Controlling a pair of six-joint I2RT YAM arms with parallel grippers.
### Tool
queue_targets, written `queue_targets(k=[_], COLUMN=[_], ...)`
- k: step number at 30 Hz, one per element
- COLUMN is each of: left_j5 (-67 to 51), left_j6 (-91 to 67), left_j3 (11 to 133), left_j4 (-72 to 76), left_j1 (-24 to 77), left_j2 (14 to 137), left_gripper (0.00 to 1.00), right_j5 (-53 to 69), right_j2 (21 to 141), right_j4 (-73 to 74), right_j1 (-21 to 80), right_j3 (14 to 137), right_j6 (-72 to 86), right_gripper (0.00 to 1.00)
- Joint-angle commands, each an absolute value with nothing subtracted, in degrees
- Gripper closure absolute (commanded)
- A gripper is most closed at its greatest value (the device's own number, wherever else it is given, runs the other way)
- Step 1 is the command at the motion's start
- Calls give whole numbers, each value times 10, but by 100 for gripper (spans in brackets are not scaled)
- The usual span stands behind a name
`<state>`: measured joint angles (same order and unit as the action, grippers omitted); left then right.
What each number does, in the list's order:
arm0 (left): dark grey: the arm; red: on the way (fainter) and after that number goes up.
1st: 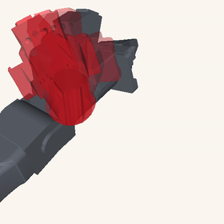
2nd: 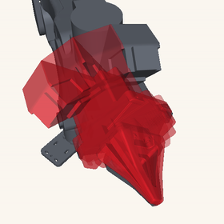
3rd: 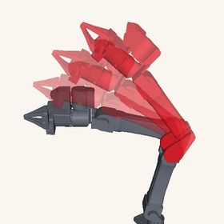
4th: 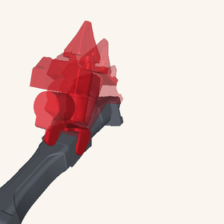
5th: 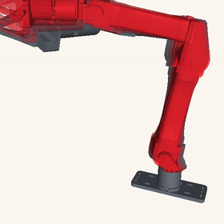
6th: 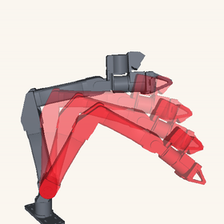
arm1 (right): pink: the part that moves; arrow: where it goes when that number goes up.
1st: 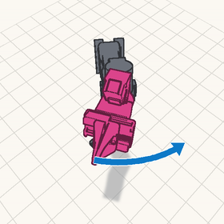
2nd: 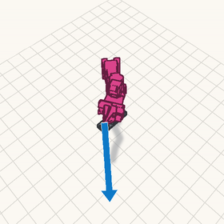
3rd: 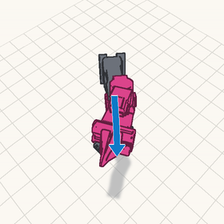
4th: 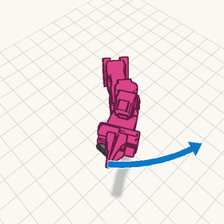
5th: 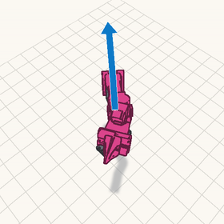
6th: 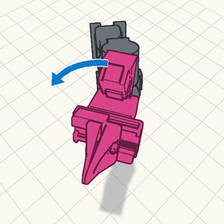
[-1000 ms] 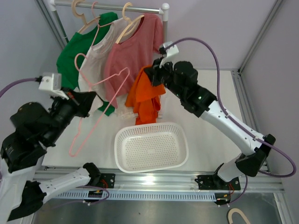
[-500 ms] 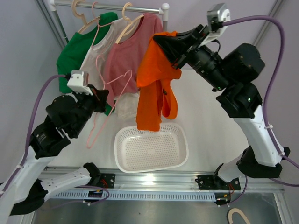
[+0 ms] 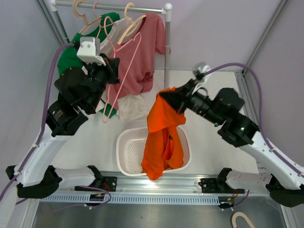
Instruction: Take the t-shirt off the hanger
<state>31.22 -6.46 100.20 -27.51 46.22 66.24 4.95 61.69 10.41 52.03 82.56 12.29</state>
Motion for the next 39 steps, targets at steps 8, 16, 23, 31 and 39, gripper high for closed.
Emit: queue_targets(k=[8,16,23,31,39], left_j5=[303,268,270,256,236], left_j6=[-3,14,33,41,30], left_j3=[1118,1171,1250,1287,1340], left_j4=[-230,-222,-251,-249,-256], left_j1=[463,454,445,412,381], left_j2=[738,798,870,939,1002], left_gripper=[99,99,99,99,99], right_j5=[50,59,-10,-129,-151], right_j2=[584,701,860,729,616], right_j4=[59,15,118,167,209], right_j1=[524,630,661,659,632], right_j3=[541,384,495,564,593], right_j6=[270,371,353,308,292], right_gripper=[100,100,81,0,2])
